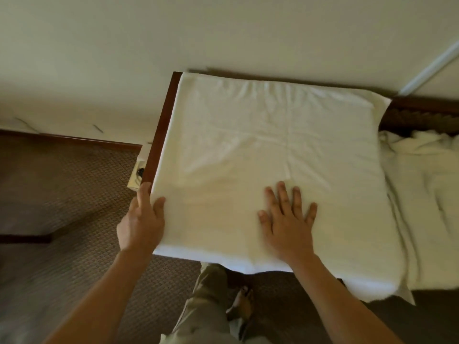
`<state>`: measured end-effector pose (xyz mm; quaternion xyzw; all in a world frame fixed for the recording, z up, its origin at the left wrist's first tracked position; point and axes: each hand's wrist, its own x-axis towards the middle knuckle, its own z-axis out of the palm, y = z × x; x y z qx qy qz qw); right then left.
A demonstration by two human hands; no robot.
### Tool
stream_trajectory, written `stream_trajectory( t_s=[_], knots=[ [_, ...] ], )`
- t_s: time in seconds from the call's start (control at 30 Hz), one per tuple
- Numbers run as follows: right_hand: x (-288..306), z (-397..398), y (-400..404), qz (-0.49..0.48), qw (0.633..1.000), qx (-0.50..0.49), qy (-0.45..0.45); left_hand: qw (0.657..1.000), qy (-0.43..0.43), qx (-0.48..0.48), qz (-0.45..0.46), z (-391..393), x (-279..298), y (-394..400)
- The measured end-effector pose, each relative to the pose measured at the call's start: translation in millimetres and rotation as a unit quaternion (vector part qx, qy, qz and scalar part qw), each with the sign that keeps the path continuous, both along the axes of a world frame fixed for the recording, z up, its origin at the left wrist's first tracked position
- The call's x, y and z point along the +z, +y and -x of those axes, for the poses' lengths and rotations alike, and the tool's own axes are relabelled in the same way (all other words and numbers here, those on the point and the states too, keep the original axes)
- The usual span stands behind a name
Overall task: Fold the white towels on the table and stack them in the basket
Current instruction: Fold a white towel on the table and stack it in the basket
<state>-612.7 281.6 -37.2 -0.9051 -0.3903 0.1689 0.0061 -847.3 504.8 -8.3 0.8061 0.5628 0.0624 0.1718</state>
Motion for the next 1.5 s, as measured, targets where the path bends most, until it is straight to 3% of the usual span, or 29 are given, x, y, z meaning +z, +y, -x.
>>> stream_trajectory(
  t_s=[0.07, 0.13, 0.2, 0.27, 0.4, 0.47, 0.57, 0.67, 0.77, 0.87, 0.93, 1.1, 1.27, 1.4, 1.5],
  knots=[
    [4, 8, 4, -0.01, 1.0, -0.014, 0.004, 0.998, 0.009, 0.009, -0.06, -12, 4, -18],
    [9, 28, 7, -0.049, 0.999, 0.013, -0.002, 0.992, -0.018, -0.083, -0.094, -37, 13, -51],
    [6, 50, 5, -0.068, 0.994, 0.083, -0.005, 0.971, 0.008, -0.238, -0.03, -62, 10, -88],
    [2, 57, -5, -0.055, 0.992, 0.11, -0.002, 0.943, 0.079, -0.322, 0.021, -69, -6, -109],
    [5, 27, -40, -0.015, 0.997, 0.081, -0.002, 0.933, 0.128, -0.336, -0.011, -42, -27, -92],
    [9, 4, -64, 0.002, 0.999, 0.035, 0.009, 0.933, 0.139, -0.332, -0.01, -35, -27, -86],
    [14, -37, -117, 0.01, 0.986, -0.165, 0.023, 0.946, 0.13, -0.296, 0.015, -49, -22, -97],
    [22, -77, -165, -0.098, 0.908, -0.398, 0.083, 0.959, 0.08, -0.27, 0.019, -80, -13, -115],
    [15, -107, -184, -0.239, 0.76, -0.551, 0.248, 0.956, 0.072, -0.282, 0.027, -99, -19, -123],
    [0, -121, -204, -0.283, 0.609, -0.63, 0.39, 0.956, 0.095, -0.276, 0.013, -103, -28, -126],
    [-2, -122, -213, -0.302, 0.555, -0.619, 0.467, 0.956, 0.098, -0.276, 0.009, -101, -29, -127],
    [1, -124, -222, -0.314, 0.543, -0.569, 0.532, 0.958, 0.093, -0.271, -0.004, -101, -30, -124],
    [-4, -131, -238, -0.321, 0.585, -0.59, 0.455, 0.96, 0.087, -0.266, -0.009, -100, -34, -125],
    [5, -137, -251, -0.381, 0.556, -0.573, 0.467, 0.961, 0.084, -0.265, -0.01, -101, -32, -126],
    [22, -137, -251, -0.365, 0.545, -0.557, 0.51, 0.96, 0.086, -0.268, -0.013, -100, -32, -126]
  ],
)
